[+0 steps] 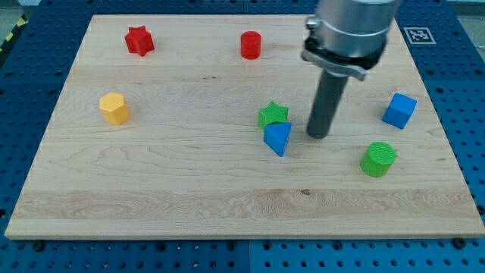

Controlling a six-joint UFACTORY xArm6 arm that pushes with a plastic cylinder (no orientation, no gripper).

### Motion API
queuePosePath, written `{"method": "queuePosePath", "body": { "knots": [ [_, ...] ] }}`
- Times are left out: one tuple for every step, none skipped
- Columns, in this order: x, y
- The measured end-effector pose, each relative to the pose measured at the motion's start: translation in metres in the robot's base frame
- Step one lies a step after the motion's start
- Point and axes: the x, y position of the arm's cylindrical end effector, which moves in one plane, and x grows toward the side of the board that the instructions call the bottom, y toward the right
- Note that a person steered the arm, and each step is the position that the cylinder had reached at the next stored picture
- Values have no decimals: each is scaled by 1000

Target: Move the blue triangle diagonally to the green star

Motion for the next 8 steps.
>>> {"method": "queuePosePath", "body": {
  "knots": [
    [16,-53],
    [25,-90],
    [23,-84],
    [22,-75],
    [38,-98],
    [46,-114],
    [37,-86],
    [30,-85]
  ]
}}
